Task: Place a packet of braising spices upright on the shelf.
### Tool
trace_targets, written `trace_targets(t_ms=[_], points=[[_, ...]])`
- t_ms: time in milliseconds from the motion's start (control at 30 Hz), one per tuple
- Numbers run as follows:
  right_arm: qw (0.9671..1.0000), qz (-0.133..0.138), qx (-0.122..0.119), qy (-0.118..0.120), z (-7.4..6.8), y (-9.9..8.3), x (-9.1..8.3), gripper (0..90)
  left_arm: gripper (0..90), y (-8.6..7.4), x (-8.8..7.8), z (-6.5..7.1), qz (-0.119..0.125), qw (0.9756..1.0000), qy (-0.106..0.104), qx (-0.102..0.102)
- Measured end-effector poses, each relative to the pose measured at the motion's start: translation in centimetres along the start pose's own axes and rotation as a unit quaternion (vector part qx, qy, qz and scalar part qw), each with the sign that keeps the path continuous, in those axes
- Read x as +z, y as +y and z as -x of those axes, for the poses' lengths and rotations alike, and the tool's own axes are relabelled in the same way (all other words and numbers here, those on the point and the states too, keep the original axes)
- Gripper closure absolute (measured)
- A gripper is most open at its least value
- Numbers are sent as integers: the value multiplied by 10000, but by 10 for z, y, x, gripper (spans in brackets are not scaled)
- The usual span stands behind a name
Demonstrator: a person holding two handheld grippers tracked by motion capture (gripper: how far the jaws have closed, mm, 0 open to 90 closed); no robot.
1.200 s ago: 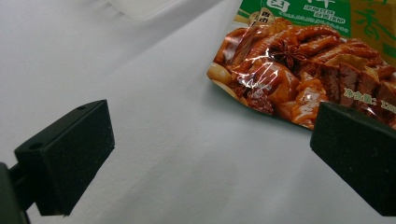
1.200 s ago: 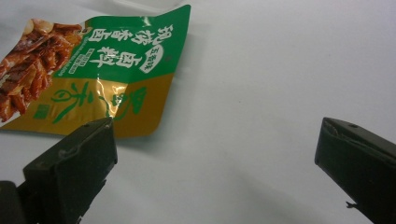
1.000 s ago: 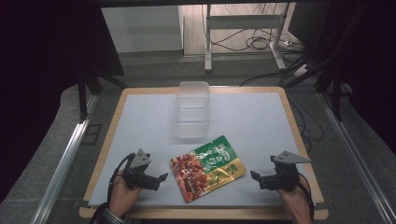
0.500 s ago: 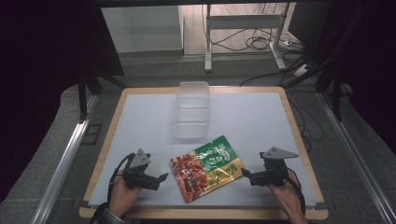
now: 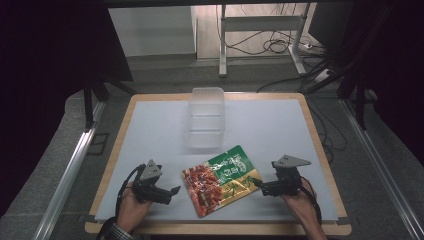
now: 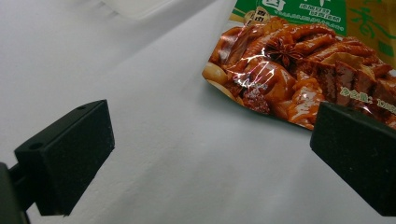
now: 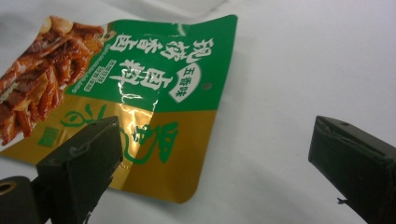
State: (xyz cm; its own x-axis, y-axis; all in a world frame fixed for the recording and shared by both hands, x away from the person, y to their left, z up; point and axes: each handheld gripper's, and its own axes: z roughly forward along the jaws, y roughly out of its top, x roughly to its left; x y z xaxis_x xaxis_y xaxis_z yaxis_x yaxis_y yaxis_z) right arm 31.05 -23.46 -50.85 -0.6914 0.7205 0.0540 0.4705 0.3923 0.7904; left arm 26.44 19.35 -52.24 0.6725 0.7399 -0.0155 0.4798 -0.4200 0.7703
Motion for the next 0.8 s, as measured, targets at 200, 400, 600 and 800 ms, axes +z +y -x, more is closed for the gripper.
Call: trace_targets(t_ms=[200,400,600,800], points=[[9998,-147,1,115,-4,3,11,33,0,0,1,1,-43,10000,-14,34],[9995,-220,-119,203,-9,7,21,33,0,0,1,1,-43,10000,-14,34],[9992,-329,-100,210,-13,10,31,38,0,0,2,1,-92,9999,-12,64],[9982,-535,-120,246,-16,13,38,126,0,0,2,1,-93,9999,-21,55]])
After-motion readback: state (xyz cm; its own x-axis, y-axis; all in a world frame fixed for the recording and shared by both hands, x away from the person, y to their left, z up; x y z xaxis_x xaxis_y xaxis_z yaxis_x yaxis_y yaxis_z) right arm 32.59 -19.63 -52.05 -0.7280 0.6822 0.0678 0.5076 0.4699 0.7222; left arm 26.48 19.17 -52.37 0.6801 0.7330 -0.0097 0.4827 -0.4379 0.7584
